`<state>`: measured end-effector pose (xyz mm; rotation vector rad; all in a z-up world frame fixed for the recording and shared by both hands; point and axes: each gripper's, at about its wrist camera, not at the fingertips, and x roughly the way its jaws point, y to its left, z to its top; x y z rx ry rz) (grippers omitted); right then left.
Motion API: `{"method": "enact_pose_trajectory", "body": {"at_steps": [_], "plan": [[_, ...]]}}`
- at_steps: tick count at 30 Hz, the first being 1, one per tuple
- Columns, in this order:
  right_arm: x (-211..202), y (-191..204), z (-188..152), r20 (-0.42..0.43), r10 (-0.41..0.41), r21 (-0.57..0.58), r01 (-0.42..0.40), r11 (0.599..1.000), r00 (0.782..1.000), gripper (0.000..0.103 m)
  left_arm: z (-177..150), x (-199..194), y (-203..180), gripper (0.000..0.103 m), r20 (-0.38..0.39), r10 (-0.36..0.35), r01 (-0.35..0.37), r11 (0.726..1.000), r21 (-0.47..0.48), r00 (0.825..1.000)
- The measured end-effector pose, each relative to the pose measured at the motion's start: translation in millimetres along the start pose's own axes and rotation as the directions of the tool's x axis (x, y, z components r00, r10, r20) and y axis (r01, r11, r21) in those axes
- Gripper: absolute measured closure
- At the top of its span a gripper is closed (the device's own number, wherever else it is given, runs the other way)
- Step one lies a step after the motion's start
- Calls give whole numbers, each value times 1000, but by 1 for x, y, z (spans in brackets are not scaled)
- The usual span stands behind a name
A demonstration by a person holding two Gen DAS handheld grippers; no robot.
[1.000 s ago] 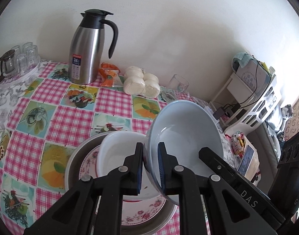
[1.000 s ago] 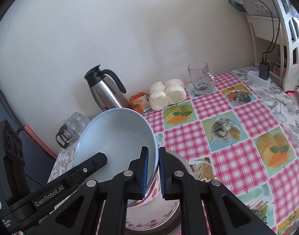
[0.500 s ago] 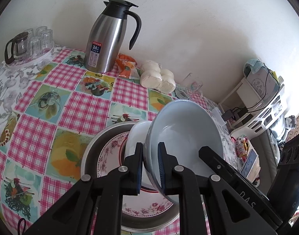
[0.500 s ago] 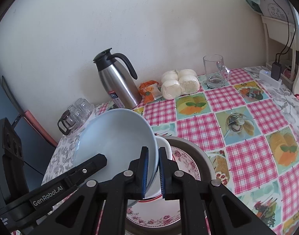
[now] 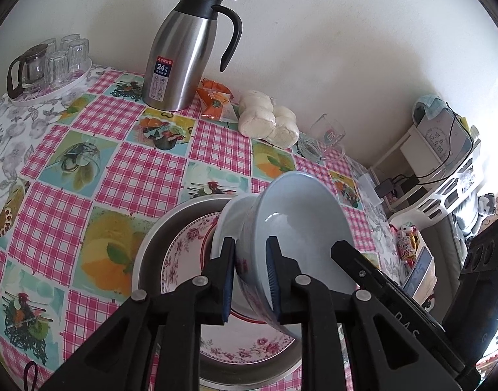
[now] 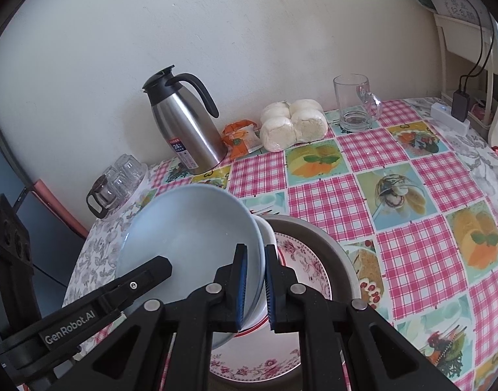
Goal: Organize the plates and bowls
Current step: 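Lower the pale blue bowl into the white square bowl with the left gripper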
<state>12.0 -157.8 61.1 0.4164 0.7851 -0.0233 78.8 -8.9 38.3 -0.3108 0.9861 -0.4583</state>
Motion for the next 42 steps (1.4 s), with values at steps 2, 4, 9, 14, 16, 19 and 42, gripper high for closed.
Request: {"method": "enact_pose_trajectory", "body": {"at_steps": [2,4,9,14,16,19,42], "plan": [[-1,0,1,7,-3,-4,3,1000,1000,92,1,1,1,79,0,6,-6,1000,-1,1000],[0,0,1,6,-4,-5,4,1000,1000,92,1,2,3,74,-4,14,-14,1000,-9,1000],[3,-1,1,5,-6,-5,6,1000,1000,92,2,-2,6,72,15,19,-18,1000,-14,1000],[7,-4,0,-8,-13,1,13,1000,1000,92,4,-5,6,72,27,20,-19,1000,-15,999],[9,-5,-1,-17,-17,3,18,1000,1000,92,5,-9,6,72,42,14,-13,1000,-18,999],[12,-7,-2,-26,-20,4,20,1000,999,92,7,-18,5,72,74,4,-2,1000,-20,997],[3,-1,-2,2,34,-15,-34,999,999,88,5,-6,7,74,45,9,-9,1000,-5,999]]}}
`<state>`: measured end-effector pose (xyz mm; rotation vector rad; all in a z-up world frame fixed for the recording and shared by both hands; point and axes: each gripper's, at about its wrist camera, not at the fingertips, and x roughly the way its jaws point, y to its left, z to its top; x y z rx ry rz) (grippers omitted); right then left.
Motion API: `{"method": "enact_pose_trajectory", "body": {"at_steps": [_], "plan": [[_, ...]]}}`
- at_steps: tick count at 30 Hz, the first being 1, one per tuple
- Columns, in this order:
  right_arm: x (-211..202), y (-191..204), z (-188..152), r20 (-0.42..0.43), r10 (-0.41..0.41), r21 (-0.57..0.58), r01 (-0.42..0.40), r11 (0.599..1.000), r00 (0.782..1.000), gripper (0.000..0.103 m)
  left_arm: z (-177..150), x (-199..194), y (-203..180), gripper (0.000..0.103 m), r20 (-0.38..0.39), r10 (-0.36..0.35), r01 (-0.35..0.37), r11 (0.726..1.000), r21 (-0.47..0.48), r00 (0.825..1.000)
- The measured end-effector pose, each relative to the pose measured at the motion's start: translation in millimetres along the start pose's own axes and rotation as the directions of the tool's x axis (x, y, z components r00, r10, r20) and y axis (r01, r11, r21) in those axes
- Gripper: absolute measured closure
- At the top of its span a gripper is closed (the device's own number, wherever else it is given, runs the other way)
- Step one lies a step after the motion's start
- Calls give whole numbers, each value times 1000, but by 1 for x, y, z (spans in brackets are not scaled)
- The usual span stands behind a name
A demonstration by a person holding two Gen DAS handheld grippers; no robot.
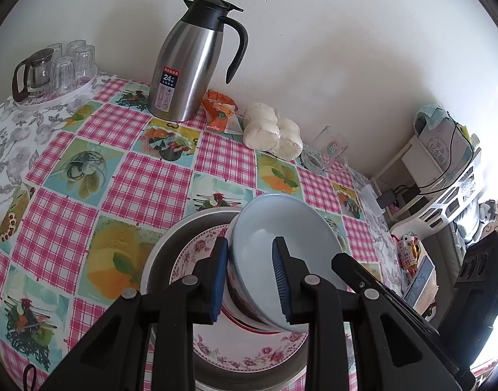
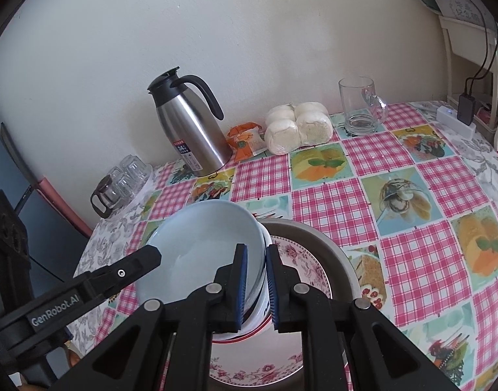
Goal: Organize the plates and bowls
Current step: 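Lower the pale blue bowl into the white square bowl with the left gripper, then open the left gripper to release the pale blue bowl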
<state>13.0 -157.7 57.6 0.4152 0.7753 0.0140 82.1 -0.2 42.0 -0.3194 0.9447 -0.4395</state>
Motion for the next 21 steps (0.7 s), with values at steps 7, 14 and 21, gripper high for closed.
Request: {"method": "enact_pose_trajectory", "body": {"at_steps": [7,14,21], "plan": [[-4,1,1,13,-1,-8,1,1000,1000,88,-1,3,0,74,-14,8,-8,1000,5,1000],[-4,1,0,11,-1,-6,1,1000,1000,88,-1,3,1,74,-20,2,-2,1000,-7,1000],[-5,1,0,16,-13,-12,13,1000,1000,88,0,-1,1,74,-1,27,-27,1000,-4,1000]]}}
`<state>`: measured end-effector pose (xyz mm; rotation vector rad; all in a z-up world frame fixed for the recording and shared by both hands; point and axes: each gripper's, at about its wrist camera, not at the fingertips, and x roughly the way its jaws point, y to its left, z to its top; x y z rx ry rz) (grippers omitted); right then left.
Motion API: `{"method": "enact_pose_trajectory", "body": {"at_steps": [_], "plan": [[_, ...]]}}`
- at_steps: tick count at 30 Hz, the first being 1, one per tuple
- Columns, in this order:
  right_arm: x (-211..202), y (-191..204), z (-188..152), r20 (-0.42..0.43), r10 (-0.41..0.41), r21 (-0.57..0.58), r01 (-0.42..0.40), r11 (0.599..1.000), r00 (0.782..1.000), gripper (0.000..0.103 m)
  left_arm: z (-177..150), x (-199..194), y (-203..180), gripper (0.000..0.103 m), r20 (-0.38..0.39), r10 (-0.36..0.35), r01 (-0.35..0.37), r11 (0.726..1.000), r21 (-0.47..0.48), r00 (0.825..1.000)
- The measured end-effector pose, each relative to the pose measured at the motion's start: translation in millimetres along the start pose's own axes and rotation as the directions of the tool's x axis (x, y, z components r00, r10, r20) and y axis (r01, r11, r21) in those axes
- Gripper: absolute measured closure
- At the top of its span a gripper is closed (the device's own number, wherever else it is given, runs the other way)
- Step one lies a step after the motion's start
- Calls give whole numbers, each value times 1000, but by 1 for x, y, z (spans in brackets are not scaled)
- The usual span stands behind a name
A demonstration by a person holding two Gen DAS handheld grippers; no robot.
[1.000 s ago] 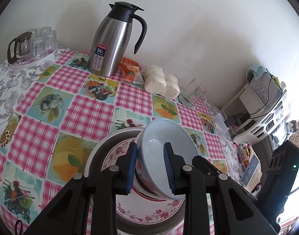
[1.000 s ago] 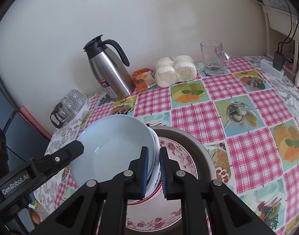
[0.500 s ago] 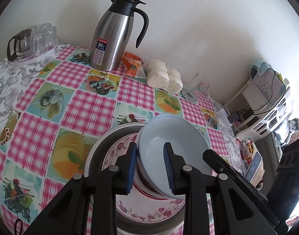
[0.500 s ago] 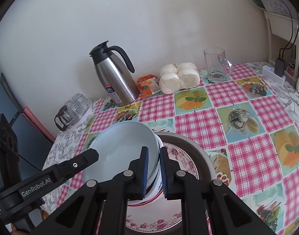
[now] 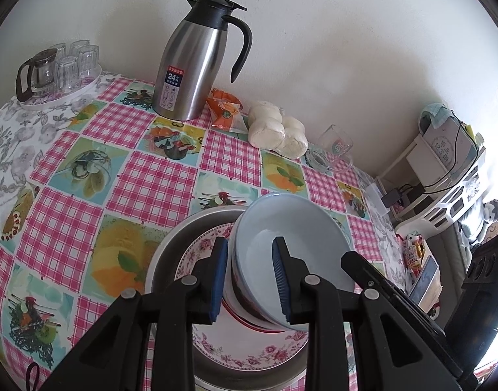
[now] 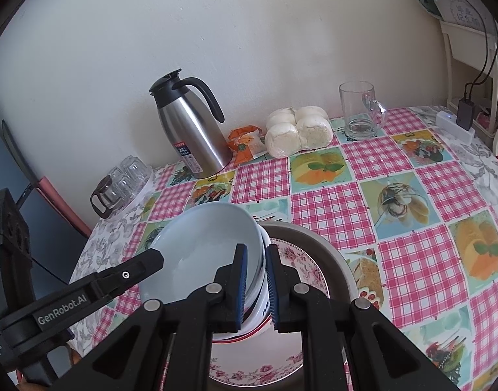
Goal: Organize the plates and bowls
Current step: 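Open the left gripper to release the pale blue bowl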
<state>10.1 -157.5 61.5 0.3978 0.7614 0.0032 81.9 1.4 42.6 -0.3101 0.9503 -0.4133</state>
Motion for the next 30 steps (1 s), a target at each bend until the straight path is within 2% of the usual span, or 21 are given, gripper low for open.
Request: {"method": "enact_pose_trajectory", "body": {"at_steps": [4,5,7,8,12,14,16,18,23,30], "plan": [[-1,0,0,10,-22,-3,22,1000,1000,88,2,-5,0,70,29,29,-29,1000,3,999],[-1,-1,0,12,-27,-4,27,1000,1000,89,2,-7,0,66,39,41,-42,999,6,998],[-1,-1,0,13,-25,-3,25,1000,1000,89,2,-9,0,46,54,71,-72,997,11,996],[0,-1,0,13,-31,-4,31,1000,999,89,2,-10,0,45,59,91,-92,996,11,994],[1,-3,0,11,-45,-9,46,999,999,76,3,-8,5,40,48,136,-136,991,-4,989],[0,-4,0,16,-49,-8,49,999,999,73,3,-8,7,33,46,163,-163,987,-5,986],[-1,-4,1,28,-56,-6,57,998,998,66,3,-8,8,23,50,193,-193,981,-5,980],[-3,-5,1,42,-66,-4,67,998,997,50,2,-7,9,22,53,221,-222,975,-2,974],[-2,-7,1,43,-76,-5,76,997,996,43,1,-2,14,19,42,276,-276,961,1,960],[-1,-14,1,43,-96,11,96,995,994,32,1,-4,17,11,58,294,-294,956,-3,954]]}}
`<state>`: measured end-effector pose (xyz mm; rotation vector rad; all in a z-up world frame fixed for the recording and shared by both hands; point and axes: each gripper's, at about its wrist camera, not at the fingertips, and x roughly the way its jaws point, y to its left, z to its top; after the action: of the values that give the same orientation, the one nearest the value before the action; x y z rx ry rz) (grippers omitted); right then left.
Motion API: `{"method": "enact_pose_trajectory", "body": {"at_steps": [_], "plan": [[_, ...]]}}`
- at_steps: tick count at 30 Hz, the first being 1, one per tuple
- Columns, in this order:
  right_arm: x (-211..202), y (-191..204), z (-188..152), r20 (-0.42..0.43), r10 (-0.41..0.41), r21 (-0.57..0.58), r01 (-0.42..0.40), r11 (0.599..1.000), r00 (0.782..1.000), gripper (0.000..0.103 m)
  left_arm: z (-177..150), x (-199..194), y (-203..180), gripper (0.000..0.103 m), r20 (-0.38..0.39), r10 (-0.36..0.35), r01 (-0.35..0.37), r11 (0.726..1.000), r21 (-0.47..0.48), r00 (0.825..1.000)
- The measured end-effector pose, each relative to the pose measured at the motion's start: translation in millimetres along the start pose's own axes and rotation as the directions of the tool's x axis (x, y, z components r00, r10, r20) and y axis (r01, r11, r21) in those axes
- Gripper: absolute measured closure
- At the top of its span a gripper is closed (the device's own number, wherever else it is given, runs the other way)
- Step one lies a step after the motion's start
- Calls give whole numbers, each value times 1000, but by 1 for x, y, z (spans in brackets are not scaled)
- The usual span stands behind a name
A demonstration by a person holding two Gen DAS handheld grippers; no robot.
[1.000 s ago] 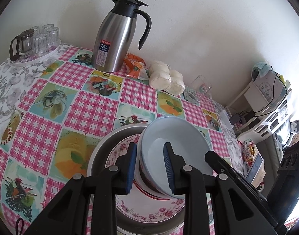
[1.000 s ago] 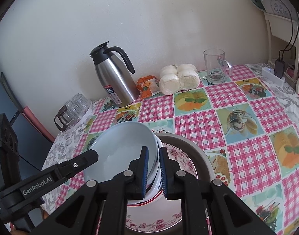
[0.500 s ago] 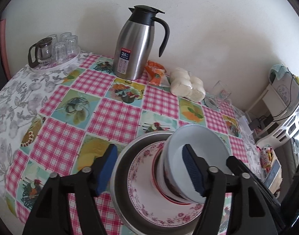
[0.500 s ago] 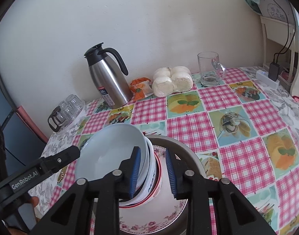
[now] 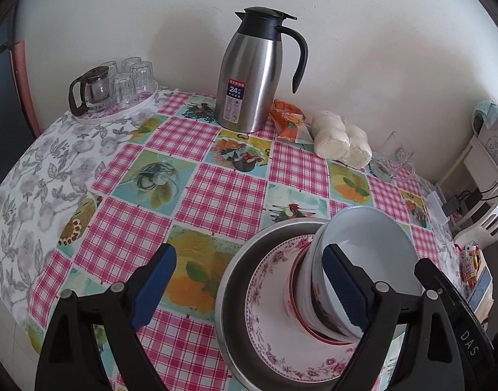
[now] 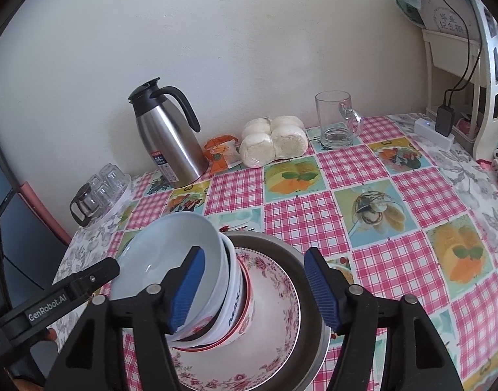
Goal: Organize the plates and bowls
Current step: 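Open the left gripper to release the pale blue bowl, then withdraw the left gripper up and away from the bowl stack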
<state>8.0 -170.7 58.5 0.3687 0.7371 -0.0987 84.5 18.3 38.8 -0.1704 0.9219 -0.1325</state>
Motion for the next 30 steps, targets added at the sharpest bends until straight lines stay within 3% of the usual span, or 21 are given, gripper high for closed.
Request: {"method": "enact_pose_trajectory", "body": {"at_steps": [9,12,14,23,30], "plan": [[0,-2,0,12,-1,-7,1,1000,1000,20,2,-4,6,8,26,27,-27,999,-22,999],[-1,-2,0,15,-7,-14,7,1000,1000,6,2,-4,6,8,28,46,-45,999,-17,999],[-2,-3,0,21,-8,-15,9,1000,1000,1,2,-4,6,8,31,53,-53,999,-13,998],[-5,-7,-1,31,-17,-21,18,1000,999,0,1,-9,3,8,54,97,-98,995,2,994],[-13,-6,-3,45,-6,-30,7,1000,999,0,-3,-13,2,8,52,91,-92,996,8,994]]}}
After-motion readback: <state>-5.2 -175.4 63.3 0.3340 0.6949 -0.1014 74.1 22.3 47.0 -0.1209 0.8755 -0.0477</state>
